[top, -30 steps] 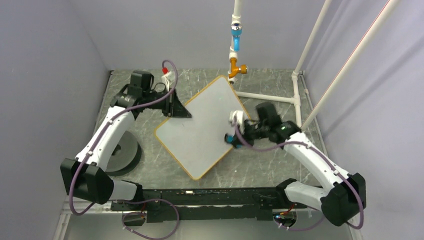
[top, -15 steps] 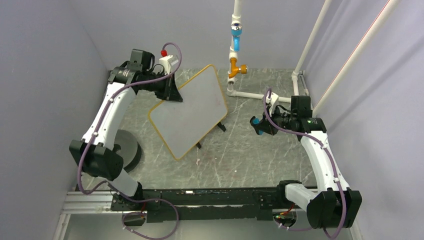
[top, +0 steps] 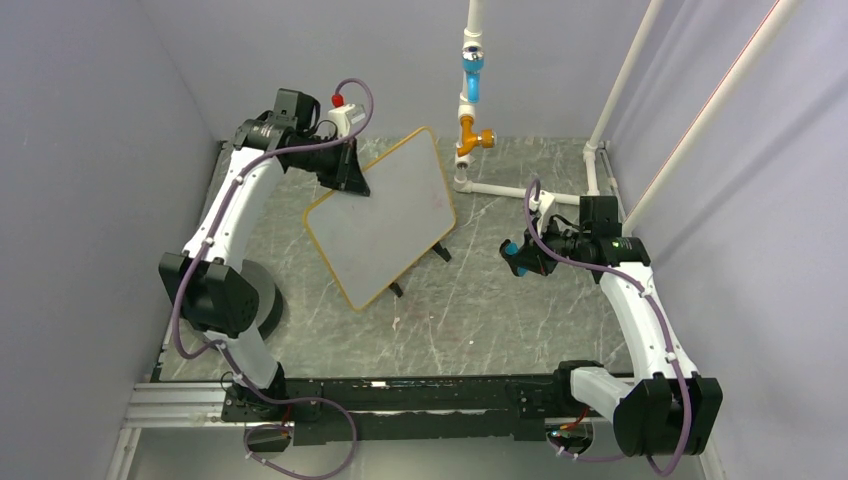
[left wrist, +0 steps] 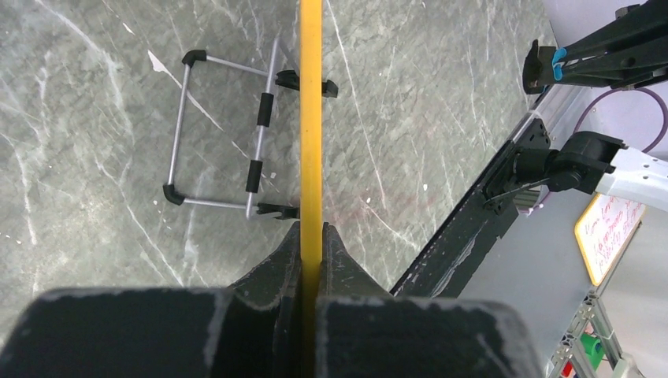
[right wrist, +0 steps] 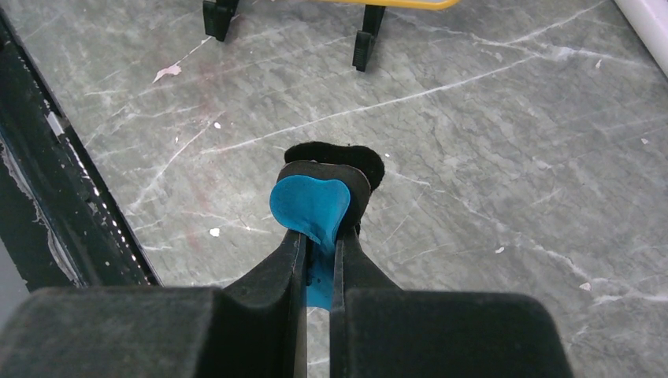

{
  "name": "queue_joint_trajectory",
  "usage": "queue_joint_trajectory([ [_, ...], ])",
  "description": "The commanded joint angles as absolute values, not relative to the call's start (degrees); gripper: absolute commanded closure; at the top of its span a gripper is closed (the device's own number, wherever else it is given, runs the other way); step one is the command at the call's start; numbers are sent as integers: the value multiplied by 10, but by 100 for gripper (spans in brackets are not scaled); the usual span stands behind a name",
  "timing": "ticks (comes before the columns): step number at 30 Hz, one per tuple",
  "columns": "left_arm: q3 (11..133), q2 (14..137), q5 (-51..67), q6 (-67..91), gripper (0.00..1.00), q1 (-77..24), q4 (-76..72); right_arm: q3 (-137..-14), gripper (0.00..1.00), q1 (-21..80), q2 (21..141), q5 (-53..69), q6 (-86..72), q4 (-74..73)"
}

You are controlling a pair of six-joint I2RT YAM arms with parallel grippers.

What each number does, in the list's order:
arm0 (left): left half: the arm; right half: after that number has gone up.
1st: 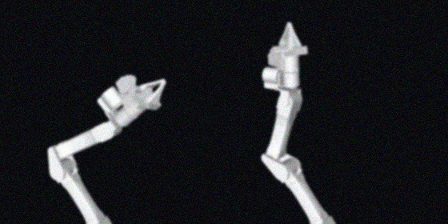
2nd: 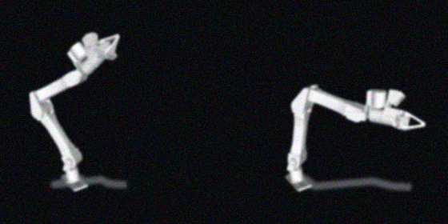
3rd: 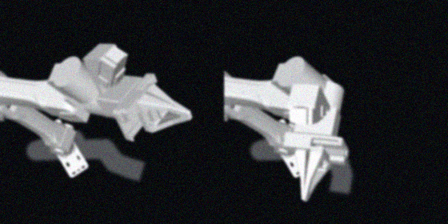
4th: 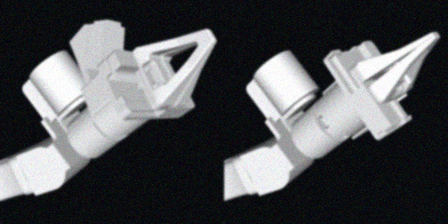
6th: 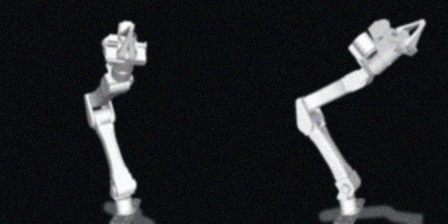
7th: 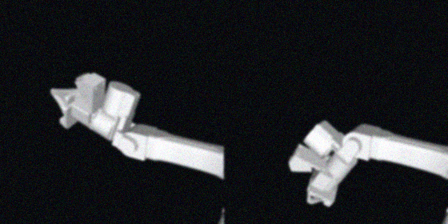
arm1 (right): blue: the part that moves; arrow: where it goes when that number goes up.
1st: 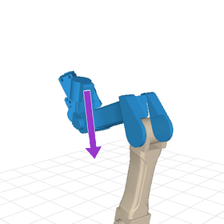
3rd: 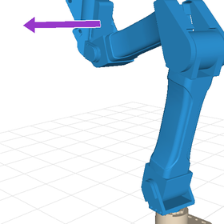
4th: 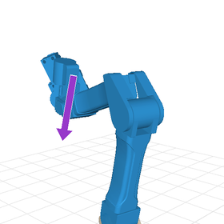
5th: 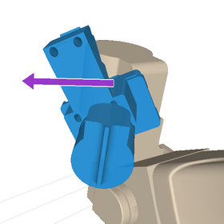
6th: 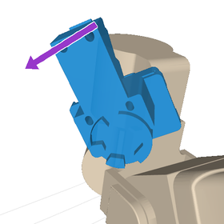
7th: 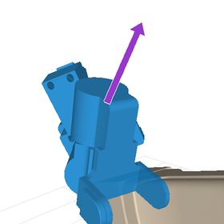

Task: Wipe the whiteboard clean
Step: Place the whiteboard at the center of the board.

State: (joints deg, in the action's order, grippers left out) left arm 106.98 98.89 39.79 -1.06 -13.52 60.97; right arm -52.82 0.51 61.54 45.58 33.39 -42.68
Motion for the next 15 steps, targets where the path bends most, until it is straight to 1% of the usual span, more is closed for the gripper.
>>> queue_joint_trajectory([
  [1,1115,987,434,-21,100,-134,577,-526,100,4,619,465,342,-419],
  [9,1129,1022,437,-23,100,-133,575,-522,100,4,620,464,341,-417],
  [15,1058,1009,439,-15,100,-133,531,-523,100,6,627,462,343,-417],
])
